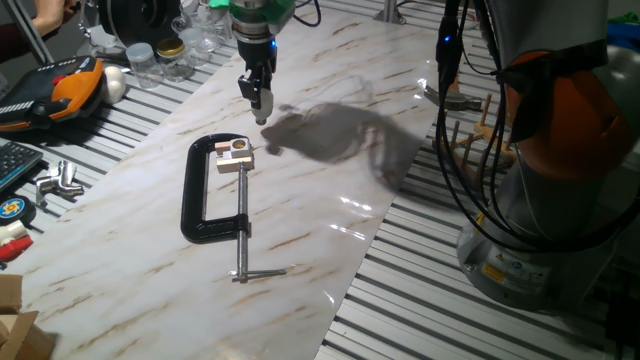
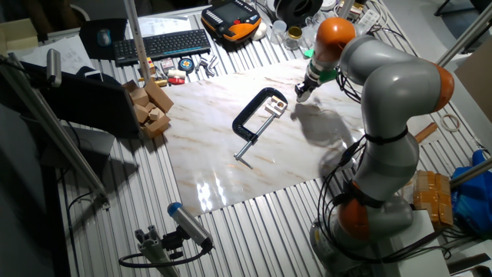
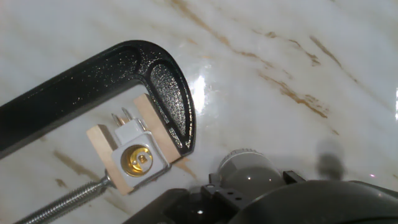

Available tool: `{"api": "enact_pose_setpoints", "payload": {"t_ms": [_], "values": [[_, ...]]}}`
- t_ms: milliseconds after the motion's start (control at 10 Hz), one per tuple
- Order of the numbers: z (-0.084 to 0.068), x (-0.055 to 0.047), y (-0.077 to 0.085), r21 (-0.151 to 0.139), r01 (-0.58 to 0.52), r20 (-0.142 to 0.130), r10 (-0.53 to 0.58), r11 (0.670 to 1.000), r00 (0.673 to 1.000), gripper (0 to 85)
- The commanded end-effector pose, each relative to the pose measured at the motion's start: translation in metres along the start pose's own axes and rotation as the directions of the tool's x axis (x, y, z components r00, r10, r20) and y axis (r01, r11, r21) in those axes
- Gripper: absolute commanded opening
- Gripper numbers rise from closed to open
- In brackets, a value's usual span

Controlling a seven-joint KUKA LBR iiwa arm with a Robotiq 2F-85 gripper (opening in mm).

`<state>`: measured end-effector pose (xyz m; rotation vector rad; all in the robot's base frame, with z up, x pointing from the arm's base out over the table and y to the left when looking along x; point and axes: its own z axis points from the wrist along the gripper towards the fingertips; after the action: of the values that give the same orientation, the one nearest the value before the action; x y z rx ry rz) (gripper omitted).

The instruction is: Take out the light bulb by rotating it

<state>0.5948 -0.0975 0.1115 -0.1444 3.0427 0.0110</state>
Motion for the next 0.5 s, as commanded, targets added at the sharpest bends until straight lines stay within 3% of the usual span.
{"api": "enact_pose_setpoints", "payload": {"t_ms": [0, 200, 400], "values": [[0.0044, -0.0004, -0.0002, -0.008, 0.001, 0.001, -0.001, 1.000, 1.000, 0.0], [0.0117, -0.0002, -0.0009, -0.028, -0.001, 0.005, 0.001, 1.000, 1.000, 0.0], [0.0140, 0.0001, -0.0013, -0.032, 0.000, 0.011, 0.000, 0.999, 1.000, 34.0]]}}
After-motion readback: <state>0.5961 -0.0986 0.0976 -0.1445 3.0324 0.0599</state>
